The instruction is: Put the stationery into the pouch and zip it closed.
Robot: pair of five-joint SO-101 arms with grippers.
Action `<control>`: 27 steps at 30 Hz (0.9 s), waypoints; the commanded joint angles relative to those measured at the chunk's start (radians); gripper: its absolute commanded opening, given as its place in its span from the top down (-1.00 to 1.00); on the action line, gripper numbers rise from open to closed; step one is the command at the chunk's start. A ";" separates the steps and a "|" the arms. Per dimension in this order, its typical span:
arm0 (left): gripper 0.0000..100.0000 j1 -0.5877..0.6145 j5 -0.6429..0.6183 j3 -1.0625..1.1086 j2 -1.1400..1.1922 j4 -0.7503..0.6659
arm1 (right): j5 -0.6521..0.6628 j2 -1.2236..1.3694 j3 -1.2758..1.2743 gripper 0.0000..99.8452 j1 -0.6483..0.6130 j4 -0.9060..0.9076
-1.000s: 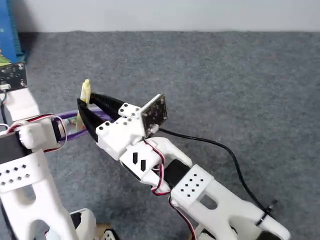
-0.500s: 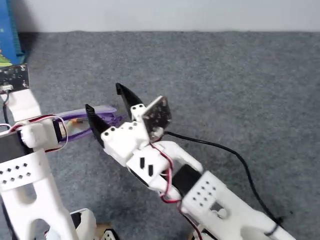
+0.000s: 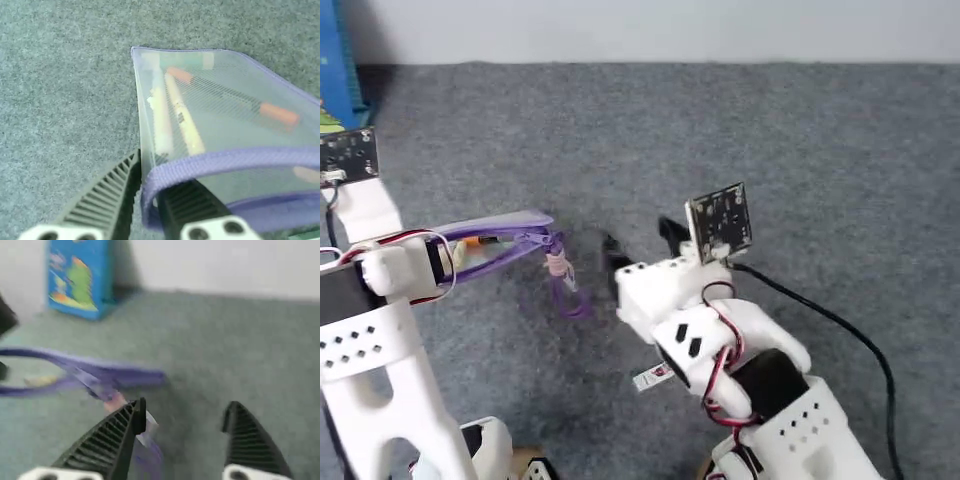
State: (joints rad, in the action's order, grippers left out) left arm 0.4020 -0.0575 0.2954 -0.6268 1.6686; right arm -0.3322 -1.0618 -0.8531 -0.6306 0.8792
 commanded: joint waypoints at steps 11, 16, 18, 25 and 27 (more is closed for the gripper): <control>0.98 -0.003 0.008 -0.005 -0.020 -0.015 | -0.212 0.320 0.011 0.89 0.025 0.398; 0.98 -0.003 0.008 -0.005 -0.020 -0.017 | -0.221 0.466 0.011 0.89 0.025 0.410; 0.98 -0.003 0.008 -0.005 -0.020 -0.017 | -0.219 0.519 0.011 0.88 0.022 0.406; 0.98 -0.003 0.008 -0.004 -0.020 -0.020 | -0.224 0.619 0.012 0.55 -0.025 0.409; 0.98 -0.003 0.008 -0.004 -0.020 -0.020 | -0.245 0.627 0.012 0.49 -0.050 0.407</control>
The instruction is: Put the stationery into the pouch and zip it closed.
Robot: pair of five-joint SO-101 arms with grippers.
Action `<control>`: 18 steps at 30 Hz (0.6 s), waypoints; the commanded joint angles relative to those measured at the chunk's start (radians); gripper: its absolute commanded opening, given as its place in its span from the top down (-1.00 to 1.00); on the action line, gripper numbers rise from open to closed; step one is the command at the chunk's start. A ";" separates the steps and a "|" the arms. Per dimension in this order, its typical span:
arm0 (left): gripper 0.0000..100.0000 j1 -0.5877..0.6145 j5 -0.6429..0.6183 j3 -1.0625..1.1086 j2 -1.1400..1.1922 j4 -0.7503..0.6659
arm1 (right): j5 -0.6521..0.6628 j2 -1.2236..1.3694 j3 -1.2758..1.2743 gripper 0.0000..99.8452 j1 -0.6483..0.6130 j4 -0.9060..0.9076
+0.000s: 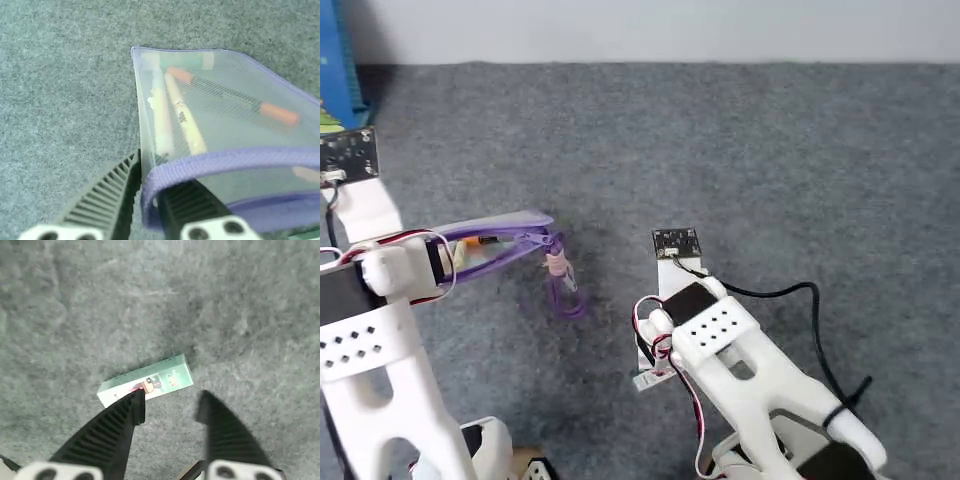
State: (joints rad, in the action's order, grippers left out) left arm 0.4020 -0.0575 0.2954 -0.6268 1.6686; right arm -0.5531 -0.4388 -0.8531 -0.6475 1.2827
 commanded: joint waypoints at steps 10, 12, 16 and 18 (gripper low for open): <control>0.98 -0.003 0.009 -0.004 -0.020 -0.020 | -0.078 0.177 0.011 0.49 -0.094 -0.134; 0.98 -0.003 0.009 -0.004 -0.020 -0.020 | -0.091 0.243 0.011 0.49 -0.094 -0.177; 0.98 -0.003 0.009 -0.004 -0.020 -0.020 | -0.107 0.358 0.012 0.49 -0.094 -0.245; 0.98 -0.003 0.009 -0.004 -0.020 -0.020 | -0.112 0.390 0.017 0.49 -0.093 -0.254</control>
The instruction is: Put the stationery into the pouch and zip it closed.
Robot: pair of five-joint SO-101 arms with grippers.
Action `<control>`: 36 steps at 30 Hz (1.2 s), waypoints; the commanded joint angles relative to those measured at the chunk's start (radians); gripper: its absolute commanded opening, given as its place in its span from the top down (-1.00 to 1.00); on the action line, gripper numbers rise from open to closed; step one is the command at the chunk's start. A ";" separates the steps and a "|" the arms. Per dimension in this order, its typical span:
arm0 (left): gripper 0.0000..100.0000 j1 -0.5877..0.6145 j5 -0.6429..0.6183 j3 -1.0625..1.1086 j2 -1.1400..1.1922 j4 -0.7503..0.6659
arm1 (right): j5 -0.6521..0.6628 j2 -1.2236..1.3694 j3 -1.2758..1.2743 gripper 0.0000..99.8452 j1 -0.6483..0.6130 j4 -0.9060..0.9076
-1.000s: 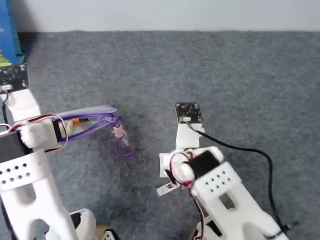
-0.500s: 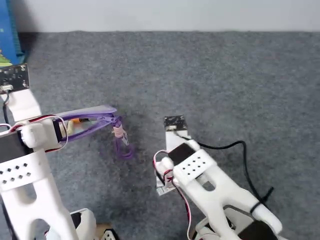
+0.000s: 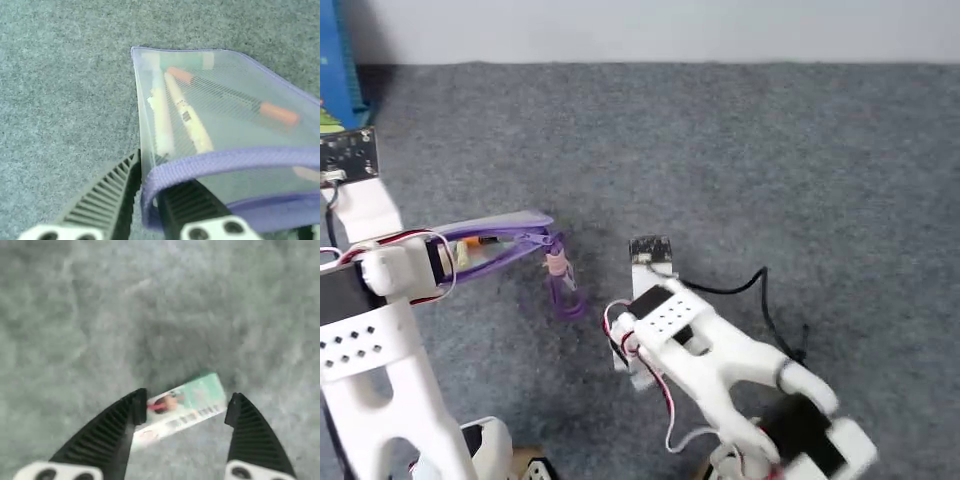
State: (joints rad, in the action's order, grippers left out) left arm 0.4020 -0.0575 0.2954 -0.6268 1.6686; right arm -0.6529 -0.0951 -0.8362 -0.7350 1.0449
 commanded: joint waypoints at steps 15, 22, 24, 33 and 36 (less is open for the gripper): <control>0.98 -0.003 0.009 -0.002 -0.020 -0.018 | 0.012 -0.099 -0.006 0.98 0.007 -0.012; 0.98 -0.003 0.009 -0.002 -0.020 -0.017 | 0.215 -0.278 -0.006 0.98 0.176 -0.010; 0.98 -0.005 0.009 -0.002 -0.020 -0.021 | 0.278 -0.386 -0.006 0.98 0.208 -0.004; 0.98 -0.006 0.009 -0.002 -0.018 -0.023 | 0.477 -1.001 -0.006 0.98 0.120 -0.051; 0.98 -0.008 0.009 -0.002 -0.018 -0.023 | 0.514 -1.078 -0.006 0.98 0.056 -0.124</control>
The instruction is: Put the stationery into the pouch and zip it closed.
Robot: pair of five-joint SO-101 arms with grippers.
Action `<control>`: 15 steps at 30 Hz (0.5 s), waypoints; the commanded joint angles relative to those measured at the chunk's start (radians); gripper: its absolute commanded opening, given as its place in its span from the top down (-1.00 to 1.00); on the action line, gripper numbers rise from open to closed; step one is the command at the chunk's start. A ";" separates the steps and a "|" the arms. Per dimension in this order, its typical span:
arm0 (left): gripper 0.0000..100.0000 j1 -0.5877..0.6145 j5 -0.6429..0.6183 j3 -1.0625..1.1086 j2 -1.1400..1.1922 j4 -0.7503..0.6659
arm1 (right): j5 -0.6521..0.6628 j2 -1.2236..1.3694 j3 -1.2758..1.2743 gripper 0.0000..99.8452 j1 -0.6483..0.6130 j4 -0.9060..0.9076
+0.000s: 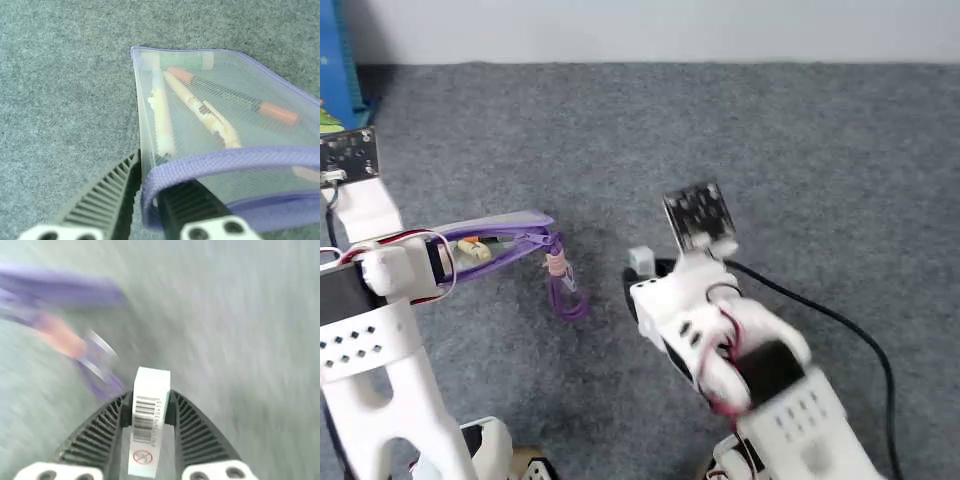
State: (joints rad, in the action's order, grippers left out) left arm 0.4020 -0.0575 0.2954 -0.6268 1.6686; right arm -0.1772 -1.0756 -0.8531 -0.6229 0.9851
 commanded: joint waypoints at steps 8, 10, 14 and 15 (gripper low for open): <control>0.98 -0.005 0.009 -0.002 -0.018 -0.021 | 0.038 -0.094 0.015 0.98 -0.245 -0.383; 0.98 -0.005 0.009 -0.002 -0.020 -0.021 | 0.040 -0.073 0.015 0.98 -0.283 -0.486; 0.98 -0.005 0.009 -0.002 -0.020 -0.021 | 0.040 0.021 0.015 0.98 -0.302 -0.687; 0.98 -0.005 0.009 -0.002 -0.020 -0.021 | 0.041 0.053 0.015 0.98 -0.302 -0.731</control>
State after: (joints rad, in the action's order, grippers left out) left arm 0.4020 -0.0575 0.2954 -0.6268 1.6686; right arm -0.1465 -1.0848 -0.8531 -0.9145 0.3928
